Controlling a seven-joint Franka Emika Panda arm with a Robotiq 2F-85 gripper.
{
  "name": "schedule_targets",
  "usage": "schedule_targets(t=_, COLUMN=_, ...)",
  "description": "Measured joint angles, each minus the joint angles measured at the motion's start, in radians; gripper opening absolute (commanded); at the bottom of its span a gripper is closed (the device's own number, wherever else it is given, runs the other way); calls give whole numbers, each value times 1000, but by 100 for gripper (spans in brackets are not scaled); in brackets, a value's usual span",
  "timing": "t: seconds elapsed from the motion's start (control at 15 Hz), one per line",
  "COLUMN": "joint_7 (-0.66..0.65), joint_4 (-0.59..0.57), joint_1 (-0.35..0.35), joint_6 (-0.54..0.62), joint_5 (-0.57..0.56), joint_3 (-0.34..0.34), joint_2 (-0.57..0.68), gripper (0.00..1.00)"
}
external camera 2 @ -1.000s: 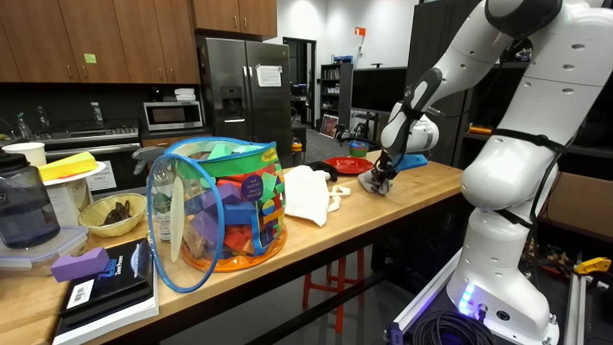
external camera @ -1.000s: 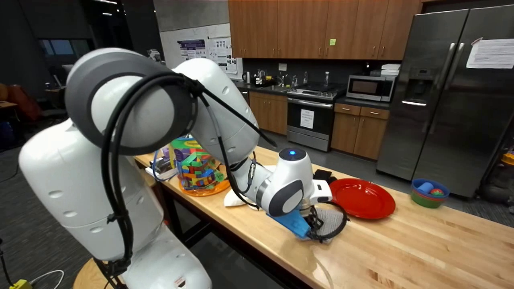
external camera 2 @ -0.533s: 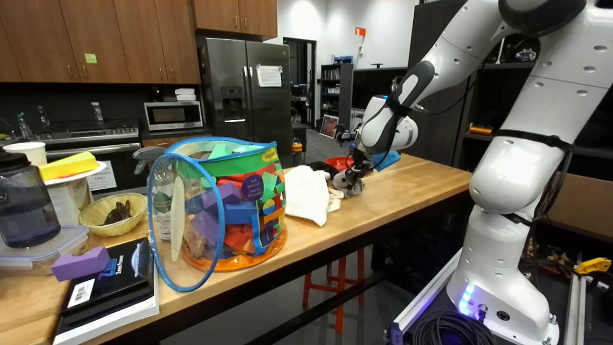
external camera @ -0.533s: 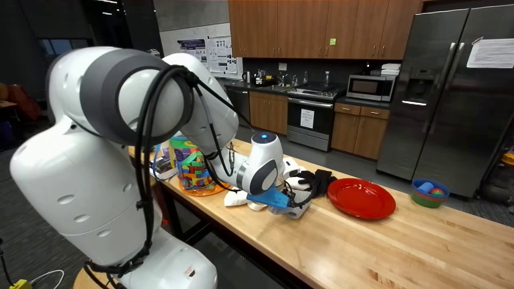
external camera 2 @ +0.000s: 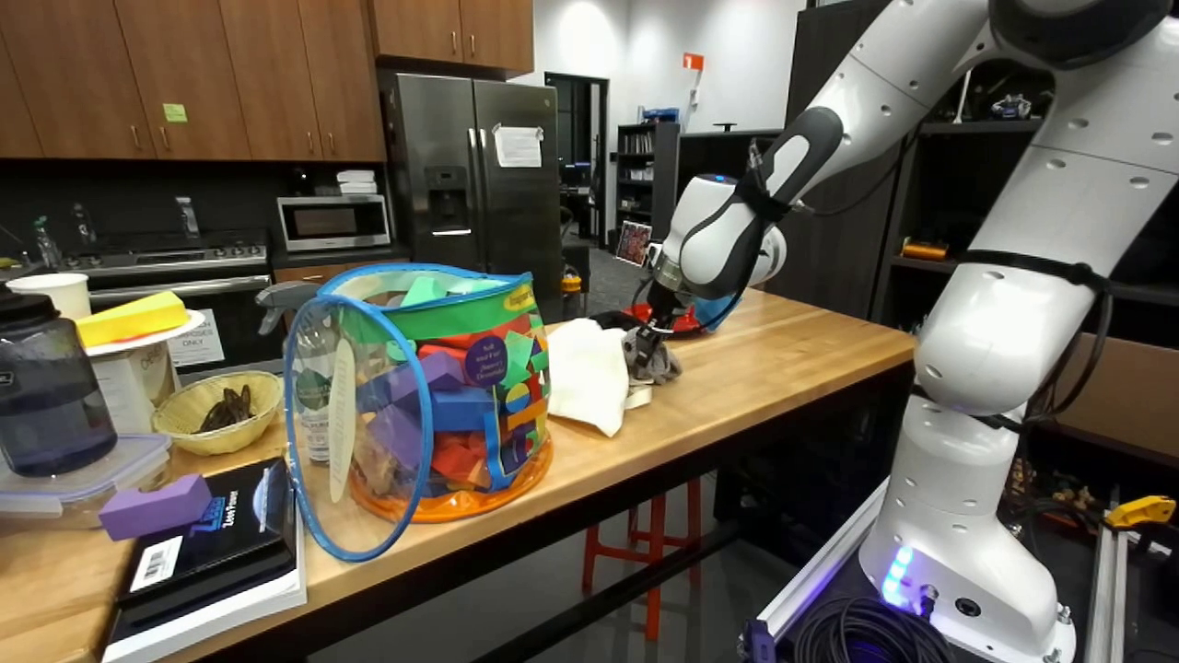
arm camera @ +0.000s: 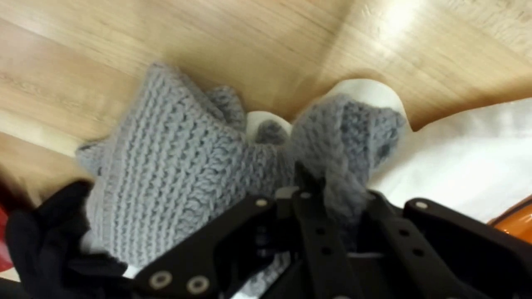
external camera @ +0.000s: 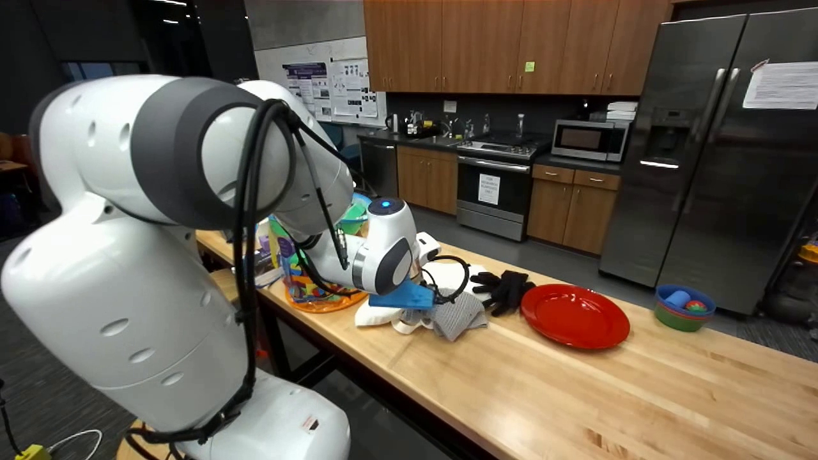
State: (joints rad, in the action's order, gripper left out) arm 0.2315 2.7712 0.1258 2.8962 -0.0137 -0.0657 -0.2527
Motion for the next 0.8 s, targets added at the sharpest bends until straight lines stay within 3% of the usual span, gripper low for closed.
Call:
schedule_targets(t=0.47, joint_7=1, joint_4=-11, joint_1=60, joint_6=1, joint_5=0, joint_3=65, joint_2=-3, gripper=4)
schedule_targets(t=0.8, joint_7=-2, joint_4=-22, joint_1=61, joint_6=1, joint_5=0, joint_3=80, joint_2=-3, gripper=4)
